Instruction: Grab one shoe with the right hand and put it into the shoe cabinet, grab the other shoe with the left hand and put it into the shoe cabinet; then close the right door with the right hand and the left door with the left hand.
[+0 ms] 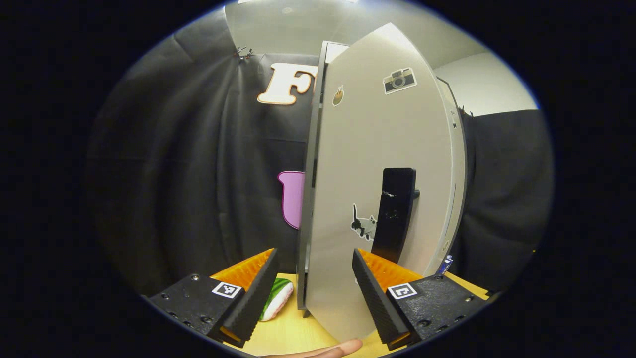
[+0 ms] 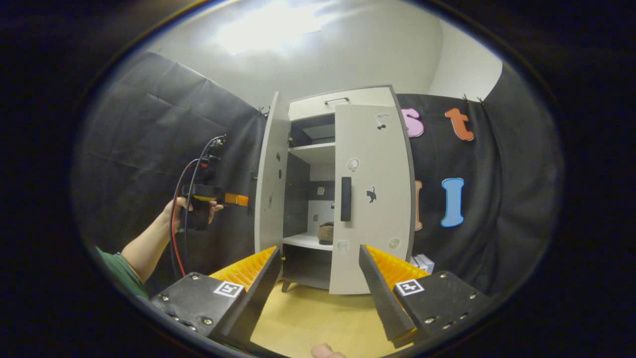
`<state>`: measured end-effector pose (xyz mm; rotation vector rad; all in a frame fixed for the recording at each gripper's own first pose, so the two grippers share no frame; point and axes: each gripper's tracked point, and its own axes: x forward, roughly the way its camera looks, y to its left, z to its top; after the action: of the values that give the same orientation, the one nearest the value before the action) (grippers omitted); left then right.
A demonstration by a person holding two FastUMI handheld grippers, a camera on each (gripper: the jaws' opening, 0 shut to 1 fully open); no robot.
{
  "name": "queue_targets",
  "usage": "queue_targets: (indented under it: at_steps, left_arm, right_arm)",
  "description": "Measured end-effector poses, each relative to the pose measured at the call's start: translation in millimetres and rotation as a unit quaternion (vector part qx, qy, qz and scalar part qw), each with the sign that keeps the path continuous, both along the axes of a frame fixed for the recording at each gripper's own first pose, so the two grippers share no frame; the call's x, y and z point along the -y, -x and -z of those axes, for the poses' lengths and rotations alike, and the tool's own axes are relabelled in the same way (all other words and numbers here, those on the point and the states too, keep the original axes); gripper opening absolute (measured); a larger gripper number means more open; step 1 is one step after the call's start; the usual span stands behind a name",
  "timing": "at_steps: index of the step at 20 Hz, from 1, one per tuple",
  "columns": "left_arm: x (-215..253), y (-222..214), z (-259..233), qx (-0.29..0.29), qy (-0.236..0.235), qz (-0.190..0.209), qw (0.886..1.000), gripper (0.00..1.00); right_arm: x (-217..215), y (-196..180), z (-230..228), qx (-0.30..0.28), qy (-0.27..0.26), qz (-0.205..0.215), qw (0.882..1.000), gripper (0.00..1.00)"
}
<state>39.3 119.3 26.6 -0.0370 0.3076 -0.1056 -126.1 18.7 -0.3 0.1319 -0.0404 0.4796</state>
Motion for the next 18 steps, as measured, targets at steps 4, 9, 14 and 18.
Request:
queue_targets:
  at_steps: [4,9,14,18]
  left_arm:
    - [23.5,-7.3,2.7,0.003,0.001,0.008,1.000,0.92]
    - [70.1,-13.5,22.1,-0.013,0.026,0.038,0.999,0.92]
    - [89.1,-13.7,15.3,0.014,0.015,0.044,0.999,1.00]
    - [90.6,-1.5,16.5,0.014,0.000,0.036,0.999,0.95]
  right_arm:
    - [3.4,-3.1,3.4,-0.006,-0.012,0.006,1.000,0.95]
    - [15.4,-7.1,7.5,-0.010,-0.021,0.023,0.999,0.96]
    - [18.5,-14.2,10.8,-0.010,-0.020,0.034,0.999,0.96]
    - [22.4,-29.9,10.2,-0.011,-0.015,0.058,0.998,0.96]
